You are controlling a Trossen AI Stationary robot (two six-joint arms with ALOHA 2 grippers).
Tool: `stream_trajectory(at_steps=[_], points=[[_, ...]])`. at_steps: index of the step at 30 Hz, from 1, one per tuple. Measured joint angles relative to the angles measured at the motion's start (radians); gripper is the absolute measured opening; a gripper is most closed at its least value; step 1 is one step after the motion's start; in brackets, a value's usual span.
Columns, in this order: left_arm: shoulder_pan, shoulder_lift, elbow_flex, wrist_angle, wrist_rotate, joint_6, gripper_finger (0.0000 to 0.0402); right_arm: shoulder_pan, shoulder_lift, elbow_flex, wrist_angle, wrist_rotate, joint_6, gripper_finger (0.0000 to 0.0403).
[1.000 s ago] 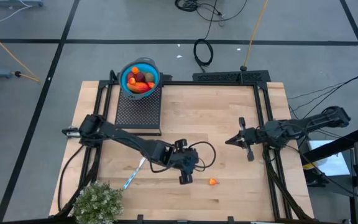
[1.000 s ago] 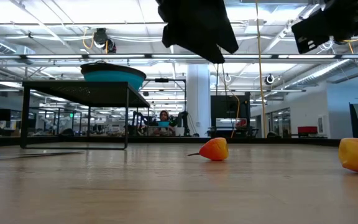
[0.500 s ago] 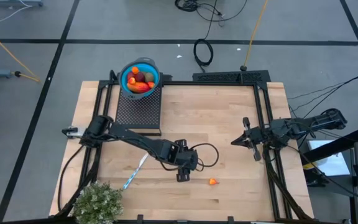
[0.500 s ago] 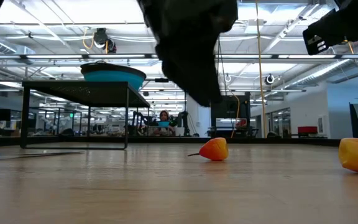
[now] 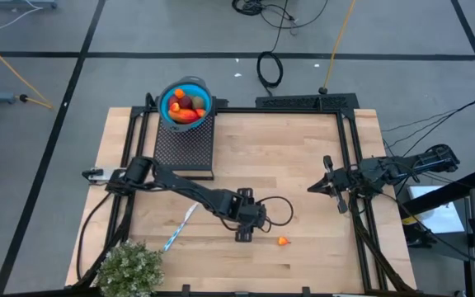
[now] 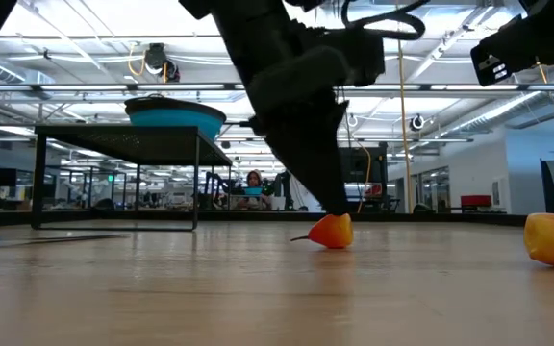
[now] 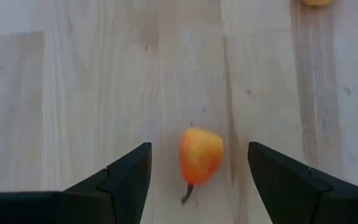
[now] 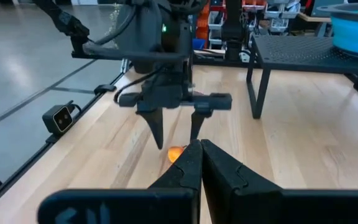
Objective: Pick & Place Fruit
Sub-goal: Put the orange pear into the blue strainer bowl on the shelf
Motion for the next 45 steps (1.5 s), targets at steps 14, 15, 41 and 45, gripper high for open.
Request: stream_trajectory(at_steps=[14, 15, 41, 45], points=[[0.010, 0.051, 0.000, 0.021, 0.027, 0.035, 0.0266, 0.000, -0.001, 0.000, -0.008, 0.000, -0.001, 0.0000], [0.010, 0.051, 0.000, 0.020, 0.026, 0.036, 0.0266, 0.000, -0.001, 0.000, -0.008, 0.000, -0.001, 0.0000], [0.013, 0.023, 0.000, 0.007, 0.025, 0.021, 0.0111, 0.000, -0.002, 0.000, -0.008, 0.001, 0.024, 0.0000], [0.013, -0.040, 0.000, 0.000, 0.024, 0.021, 0.0110, 0.000, -0.001, 0.000, -0.007, 0.001, 0.025, 0.0000]])
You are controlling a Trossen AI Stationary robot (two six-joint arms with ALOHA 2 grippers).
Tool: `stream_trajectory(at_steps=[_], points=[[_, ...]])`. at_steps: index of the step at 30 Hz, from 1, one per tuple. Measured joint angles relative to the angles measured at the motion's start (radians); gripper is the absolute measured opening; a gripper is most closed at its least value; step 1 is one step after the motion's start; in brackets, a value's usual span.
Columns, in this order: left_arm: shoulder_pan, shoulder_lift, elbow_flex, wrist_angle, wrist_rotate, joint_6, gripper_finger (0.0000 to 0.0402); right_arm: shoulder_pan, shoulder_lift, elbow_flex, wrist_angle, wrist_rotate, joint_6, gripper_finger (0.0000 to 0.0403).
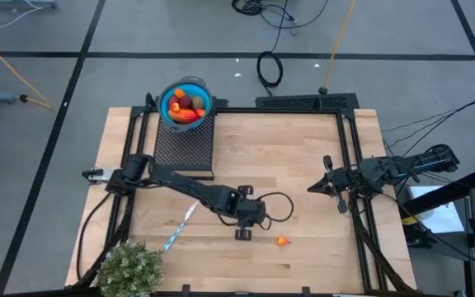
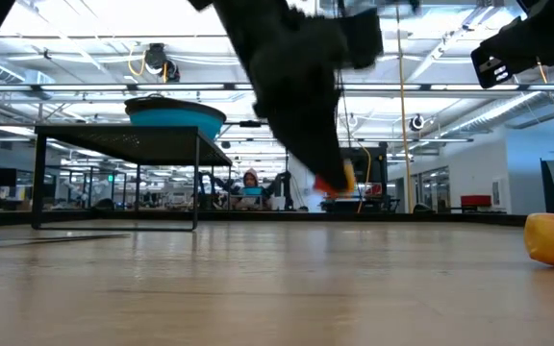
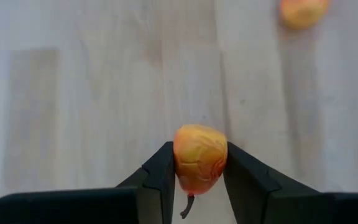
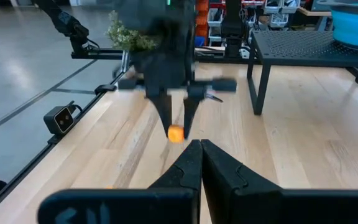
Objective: Pick & Place Fruit
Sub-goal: Put the orange pear into the blue strainer bowl on the shelf
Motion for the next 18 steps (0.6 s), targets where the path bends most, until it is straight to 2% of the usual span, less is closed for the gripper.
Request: stream_trajectory(at_steps=[9, 18], points=[[-0.001, -0.236, 0.001, 0.063, 0.016, -0.041, 0.0109, 0.000, 0.000, 0.000, 0.008, 0.000, 0.000, 0.0000], [-0.008, -0.457, 0.002, 0.319, 0.063, -0.053, 0.0109, 0.000, 0.000, 0.000, 0.015, 0.000, 0.001, 0.0000]])
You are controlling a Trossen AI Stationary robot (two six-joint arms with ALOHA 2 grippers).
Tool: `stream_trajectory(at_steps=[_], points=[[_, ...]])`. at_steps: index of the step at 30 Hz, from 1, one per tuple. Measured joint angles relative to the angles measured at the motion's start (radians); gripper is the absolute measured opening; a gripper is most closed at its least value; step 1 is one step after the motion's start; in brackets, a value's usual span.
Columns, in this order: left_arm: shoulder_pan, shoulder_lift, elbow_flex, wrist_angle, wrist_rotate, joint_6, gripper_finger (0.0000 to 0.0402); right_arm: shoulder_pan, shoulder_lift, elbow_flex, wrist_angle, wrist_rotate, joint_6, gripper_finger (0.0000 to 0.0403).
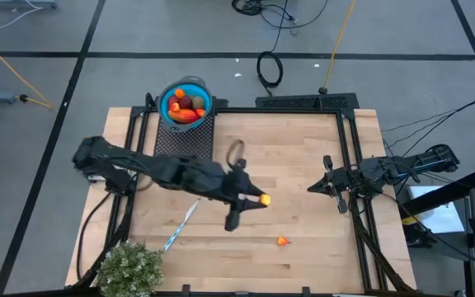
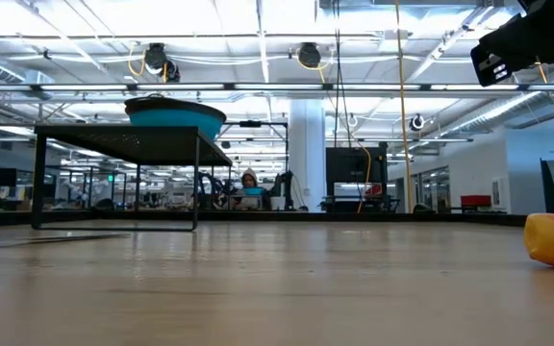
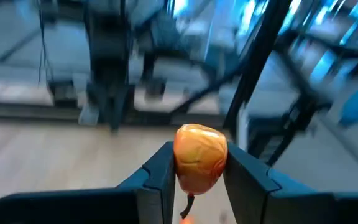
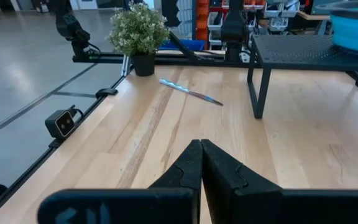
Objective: Pick & Place Fruit
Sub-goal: Put the orange pear into the blue strainer bowl on the shelf
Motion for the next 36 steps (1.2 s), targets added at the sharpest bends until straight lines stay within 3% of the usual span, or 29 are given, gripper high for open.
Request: stream_trajectory(at_steps=[13, 20, 33, 36], points=[[-0.005, -0.088, 0.000, 0.447, 0.149, -0.052, 0.0108, 0.000, 0.000, 0.000, 0.003, 0.000, 0.000, 0.0000], [-0.006, -0.087, 0.000, 0.626, 0.153, -0.150, 0.0108, 0.000, 0.000, 0.000, 0.003, 0.000, 0.000, 0.0000], [-0.006, -0.087, 0.000, 0.684, 0.156, -0.179, 0.0108, 0.000, 0.000, 0.000, -0.008, 0.000, -0.001, 0.0000], [-0.004, -0.087, 0.000, 0.670, 0.263, -0.088, 0.0108, 0.000, 0.000, 0.000, -0.008, 0.000, -0.004, 0.0000]])
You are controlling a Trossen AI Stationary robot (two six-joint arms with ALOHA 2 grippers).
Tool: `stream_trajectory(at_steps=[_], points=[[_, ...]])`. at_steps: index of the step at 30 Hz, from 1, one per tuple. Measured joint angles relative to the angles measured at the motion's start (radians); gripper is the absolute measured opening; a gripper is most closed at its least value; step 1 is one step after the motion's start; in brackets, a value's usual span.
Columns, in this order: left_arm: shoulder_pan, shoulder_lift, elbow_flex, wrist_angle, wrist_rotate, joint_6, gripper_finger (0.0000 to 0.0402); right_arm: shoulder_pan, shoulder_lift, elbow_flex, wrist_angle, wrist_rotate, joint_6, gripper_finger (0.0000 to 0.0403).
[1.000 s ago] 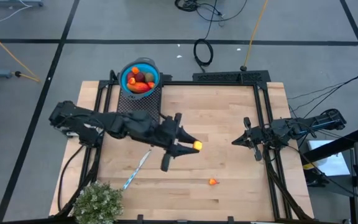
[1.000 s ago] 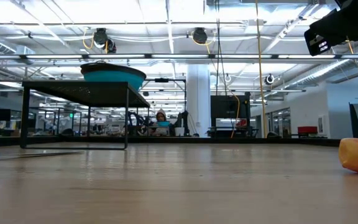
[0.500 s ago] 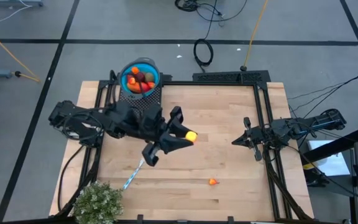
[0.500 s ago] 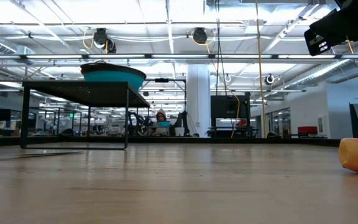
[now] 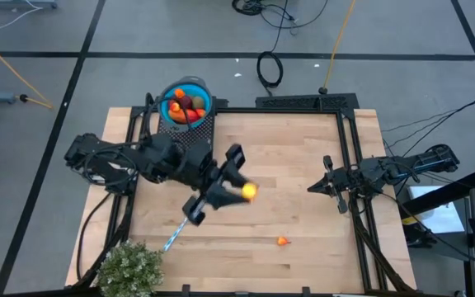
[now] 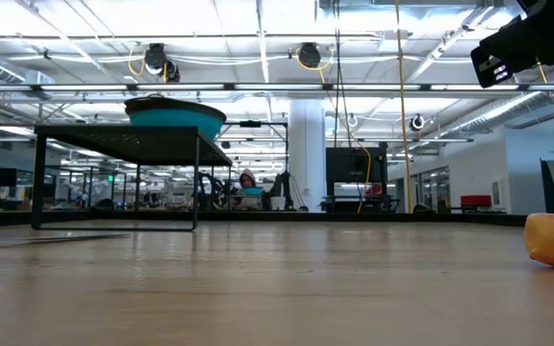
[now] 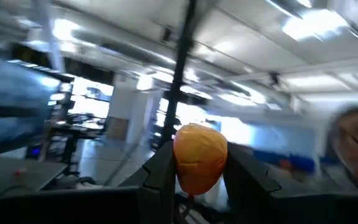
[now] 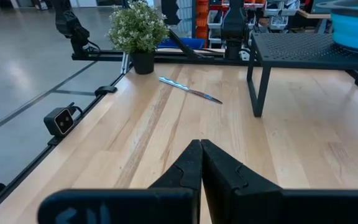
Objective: Pick & Place Fruit
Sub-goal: Put the orange pear into the blue strainer bowl on the shelf
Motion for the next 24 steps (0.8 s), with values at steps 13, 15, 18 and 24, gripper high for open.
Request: stream_trajectory(at_steps=[13, 15, 18, 24], points=[[-0.001, 0.000, 0.000, -0.007, 0.608, 0.332, 0.0108, 0.000, 0.000, 0.000, 0.000, 0.000, 0.000, 0.0000], [-0.001, 0.000, 0.000, -0.007, 0.658, 0.372, 0.0108, 0.000, 0.000, 0.000, 0.000, 0.000, 0.000, 0.0000], [-0.001, 0.000, 0.000, -0.007, 0.729, 0.420, 0.0108, 0.000, 0.000, 0.000, 0.000, 0.000, 0.000, 0.0000], [-0.001, 0.000, 0.000, -0.007, 0.830, 0.498, 0.0108, 0.000, 0.000, 0.000, 0.000, 0.000, 0.000, 0.0000]])
